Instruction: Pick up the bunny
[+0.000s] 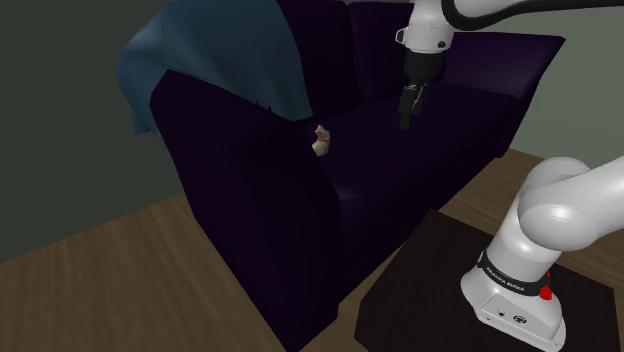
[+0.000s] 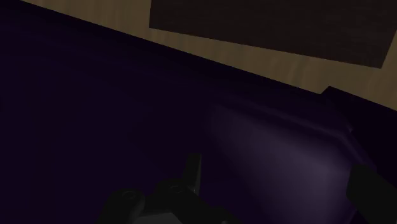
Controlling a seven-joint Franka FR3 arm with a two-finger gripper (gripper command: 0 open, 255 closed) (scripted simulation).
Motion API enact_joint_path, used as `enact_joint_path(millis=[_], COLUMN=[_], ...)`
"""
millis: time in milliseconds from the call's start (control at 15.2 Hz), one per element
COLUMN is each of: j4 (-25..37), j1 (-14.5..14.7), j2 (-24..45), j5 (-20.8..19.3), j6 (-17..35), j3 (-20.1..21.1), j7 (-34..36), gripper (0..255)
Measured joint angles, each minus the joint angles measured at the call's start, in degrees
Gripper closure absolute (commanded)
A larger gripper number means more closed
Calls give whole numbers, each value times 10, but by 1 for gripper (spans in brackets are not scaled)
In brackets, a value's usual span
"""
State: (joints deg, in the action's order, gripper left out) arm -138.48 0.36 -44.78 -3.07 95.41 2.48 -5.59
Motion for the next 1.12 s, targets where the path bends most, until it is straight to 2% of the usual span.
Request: enact_joint_path(millis=[132, 396, 1122], j4=[2, 21, 154], j1=[-2, -15, -52], j2=[7, 75, 306], j5=[5, 37, 112], j6=[6, 60, 195], j3=[2, 15, 34], j7=[9, 79, 272], gripper=[0, 0, 0])
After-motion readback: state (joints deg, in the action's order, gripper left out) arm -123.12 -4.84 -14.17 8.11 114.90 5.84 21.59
